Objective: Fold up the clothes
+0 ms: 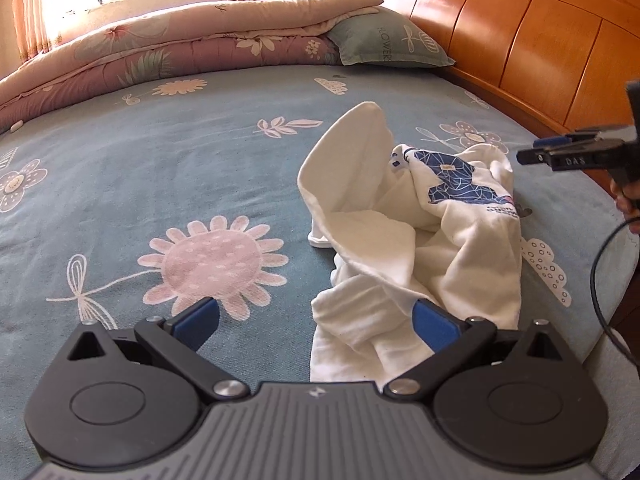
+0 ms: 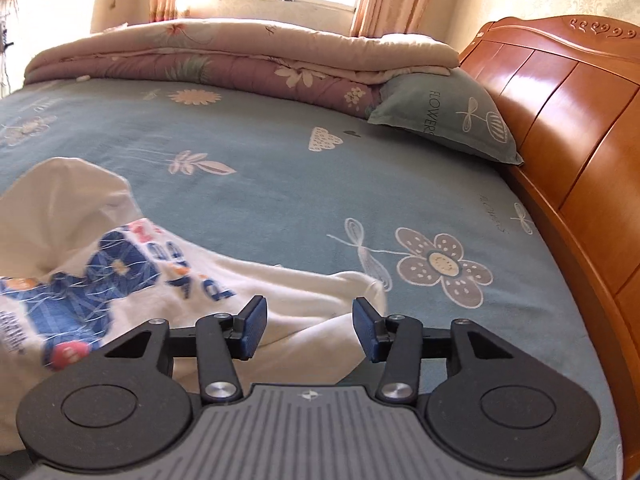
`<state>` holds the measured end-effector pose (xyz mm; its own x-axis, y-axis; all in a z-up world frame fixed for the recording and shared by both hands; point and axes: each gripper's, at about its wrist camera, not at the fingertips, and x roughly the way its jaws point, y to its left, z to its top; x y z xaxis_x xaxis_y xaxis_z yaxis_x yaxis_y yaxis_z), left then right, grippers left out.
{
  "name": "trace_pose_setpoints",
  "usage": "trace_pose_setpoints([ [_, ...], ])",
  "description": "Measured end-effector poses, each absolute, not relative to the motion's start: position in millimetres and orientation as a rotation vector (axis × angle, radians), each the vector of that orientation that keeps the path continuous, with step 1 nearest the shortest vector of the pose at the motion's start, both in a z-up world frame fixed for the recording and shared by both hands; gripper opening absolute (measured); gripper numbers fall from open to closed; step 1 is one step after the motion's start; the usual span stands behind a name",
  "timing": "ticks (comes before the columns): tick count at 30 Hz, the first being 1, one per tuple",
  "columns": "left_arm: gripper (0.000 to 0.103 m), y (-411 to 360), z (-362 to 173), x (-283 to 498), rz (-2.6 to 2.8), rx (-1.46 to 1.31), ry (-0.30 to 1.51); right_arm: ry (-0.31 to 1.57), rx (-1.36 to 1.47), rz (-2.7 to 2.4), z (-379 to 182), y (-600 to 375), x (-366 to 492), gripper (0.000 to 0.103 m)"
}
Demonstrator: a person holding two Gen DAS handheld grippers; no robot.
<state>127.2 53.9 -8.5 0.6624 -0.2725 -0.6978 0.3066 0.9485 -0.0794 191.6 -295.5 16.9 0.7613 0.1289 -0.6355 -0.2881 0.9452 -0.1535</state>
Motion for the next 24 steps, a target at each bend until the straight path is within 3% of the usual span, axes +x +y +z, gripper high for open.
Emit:
trace_pose_setpoints([
  [4, 0.100, 50.3, 1.0, 133.4, -0.339, 0.055, 0.781, 0.688, -0.184, 0.304, 11.4, -287.1, 147.2, 0.055],
  [9, 0.100, 38.7, 12.9, 138.6, -0.357, 0.092, 0.762, 0.742, -0.195, 0.319, -14.3, -269.2, 109.8, 0.065],
  [24, 0.100, 18.9, -1.9, 218.1, -0.340, 0.104, 0.826, 0.821, -0.088, 0.325, -43.1, -278.0, 76.3, 0.078],
])
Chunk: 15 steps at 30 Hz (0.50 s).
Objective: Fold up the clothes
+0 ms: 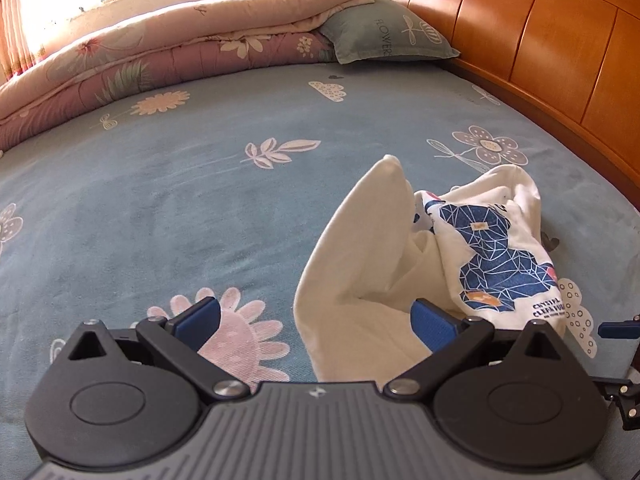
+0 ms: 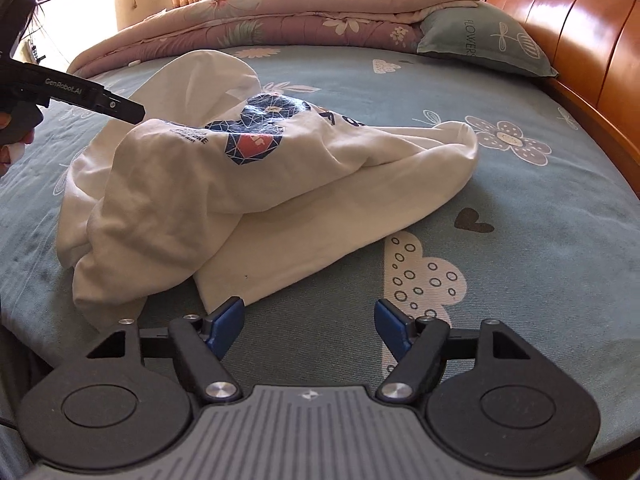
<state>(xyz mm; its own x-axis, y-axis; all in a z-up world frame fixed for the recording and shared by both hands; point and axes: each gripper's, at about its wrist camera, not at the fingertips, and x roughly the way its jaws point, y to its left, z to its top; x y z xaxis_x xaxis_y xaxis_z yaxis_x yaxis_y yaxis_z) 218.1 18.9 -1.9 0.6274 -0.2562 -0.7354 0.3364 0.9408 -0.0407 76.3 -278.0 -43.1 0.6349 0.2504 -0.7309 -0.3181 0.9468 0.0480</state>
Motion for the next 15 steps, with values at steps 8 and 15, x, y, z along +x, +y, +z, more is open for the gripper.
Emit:
trace_pose_setpoints([
  [8, 0.100, 22.5, -33.1, 228.8, -0.242, 0.143, 0.914, 0.846, -0.081, 0.326, -55.6, -279.0, 80.6, 0.082],
  [15, 0.098, 44.5, -32.2, 243.3, -0.177, 0.116, 0.918, 0.862, -0.088, 0.313, -62.8, -276.1, 84.8, 0.084],
])
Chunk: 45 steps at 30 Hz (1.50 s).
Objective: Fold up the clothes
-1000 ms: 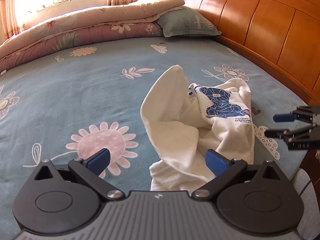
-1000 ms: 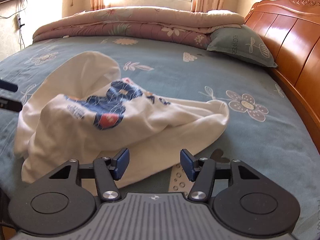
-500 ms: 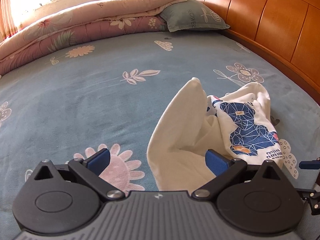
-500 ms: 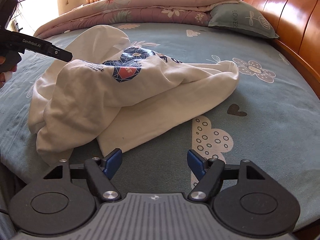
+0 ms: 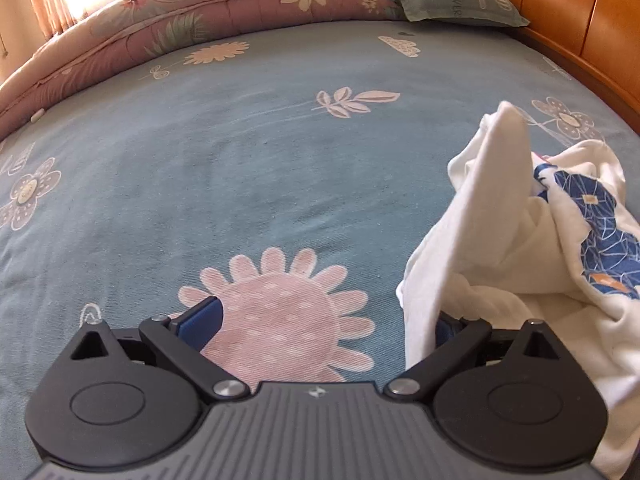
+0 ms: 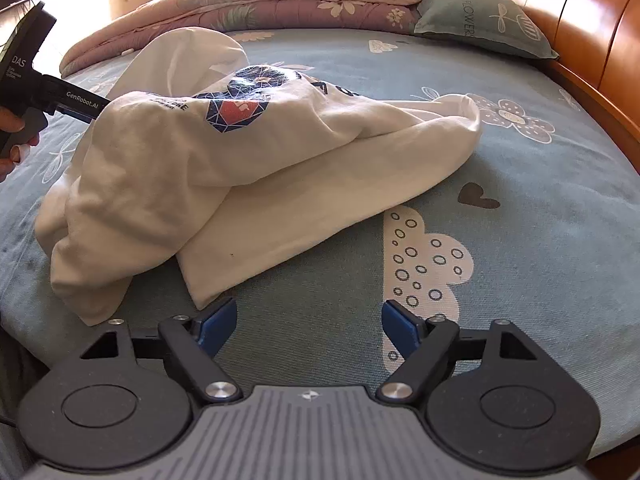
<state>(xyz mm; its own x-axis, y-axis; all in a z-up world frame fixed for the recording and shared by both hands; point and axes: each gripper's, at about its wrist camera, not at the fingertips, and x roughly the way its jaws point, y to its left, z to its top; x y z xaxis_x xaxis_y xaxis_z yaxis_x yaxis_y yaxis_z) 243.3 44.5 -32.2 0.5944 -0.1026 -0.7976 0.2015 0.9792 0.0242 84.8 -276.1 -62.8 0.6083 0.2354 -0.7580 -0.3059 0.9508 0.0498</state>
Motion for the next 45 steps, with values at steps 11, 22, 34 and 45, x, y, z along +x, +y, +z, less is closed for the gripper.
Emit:
trace_pose_setpoints([
  [11, 0.098, -2.8, -40.5, 281.4, -0.103, 0.349, 0.901, 0.845, -0.119, 0.306, -59.1, -264.7, 91.8, 0.085],
  [22, 0.095, 98.2, -55.1, 311.6, 0.186, 0.321, 0.955, 0.797, -0.127, 0.262, -47.8, -272.8, 96.8, 0.089],
  [34, 0.093, 183.2, -53.6, 327.3, 0.346, 0.300, 0.974, 0.804, -0.156, 0.248, -50.2, -260.2, 113.6, 0.089],
  [45, 0.089, 169.1, -32.0, 271.7, 0.095, 0.216, 0.982, 0.853, -0.006, 0.238, -53.2, -270.5, 141.2, 0.090],
])
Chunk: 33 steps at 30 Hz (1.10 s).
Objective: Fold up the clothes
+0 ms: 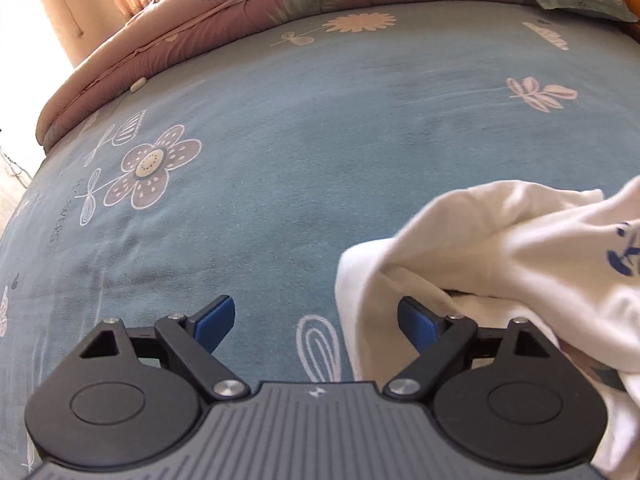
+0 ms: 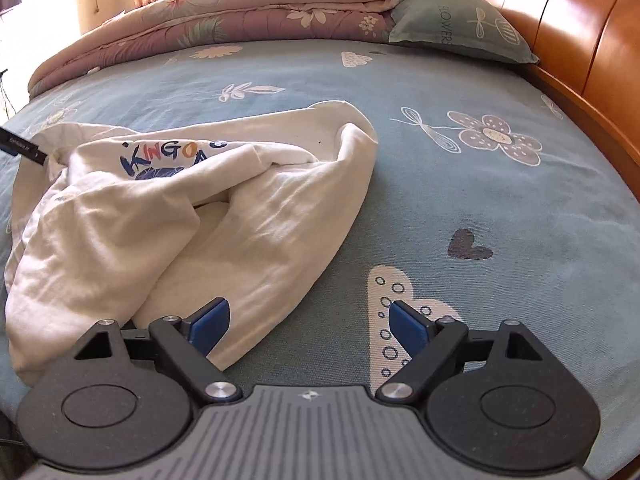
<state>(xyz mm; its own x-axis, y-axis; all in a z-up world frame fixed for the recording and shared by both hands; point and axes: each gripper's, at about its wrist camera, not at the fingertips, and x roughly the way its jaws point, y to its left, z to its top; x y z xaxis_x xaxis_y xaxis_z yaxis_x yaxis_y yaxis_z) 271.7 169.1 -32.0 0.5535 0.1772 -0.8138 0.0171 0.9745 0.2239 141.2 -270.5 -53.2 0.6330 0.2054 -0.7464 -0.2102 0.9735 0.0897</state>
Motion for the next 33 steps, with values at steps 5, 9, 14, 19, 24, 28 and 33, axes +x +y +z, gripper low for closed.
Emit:
trace_pose_setpoints([
  [5, 0.090, 147.8, -17.9, 227.5, -0.053, 0.184, 0.979, 0.907, 0.230, 0.341, -63.6, -281.4, 146.2, 0.091],
  [9, 0.090, 119.6, -17.1, 194.5, -0.155, 0.171, 0.969, 0.927, 0.348, 0.438, -78.8, -282.4, 136.2, 0.094],
  [14, 0.090, 81.5, -22.5, 169.8, -0.244, 0.123, 0.960, 0.867, 0.566, 0.542, -90.9, -293.5, 135.7, 0.101],
  [19, 0.090, 57.2, -24.4, 155.9, -0.287, 0.028, 0.948, 0.815, 0.848, 0.579, -114.0, -315.7, 152.9, 0.098],
  [24, 0.090, 45.7, -25.9, 139.8, -0.317, -0.107, 0.922, 0.846, 0.927, 0.599, -118.9, -322.9, 131.0, 0.095],
  [28, 0.090, 36.7, -29.3, 132.4, -0.315, -0.152, 0.923, 0.834, 0.909, 0.562, -123.1, -318.4, 136.7, 0.080],
  [33, 0.090, 31.4, -32.2, 123.6, -0.324, -0.223, 0.929, 0.836, 0.856, 0.478, -135.8, -315.5, 153.0, 0.016],
])
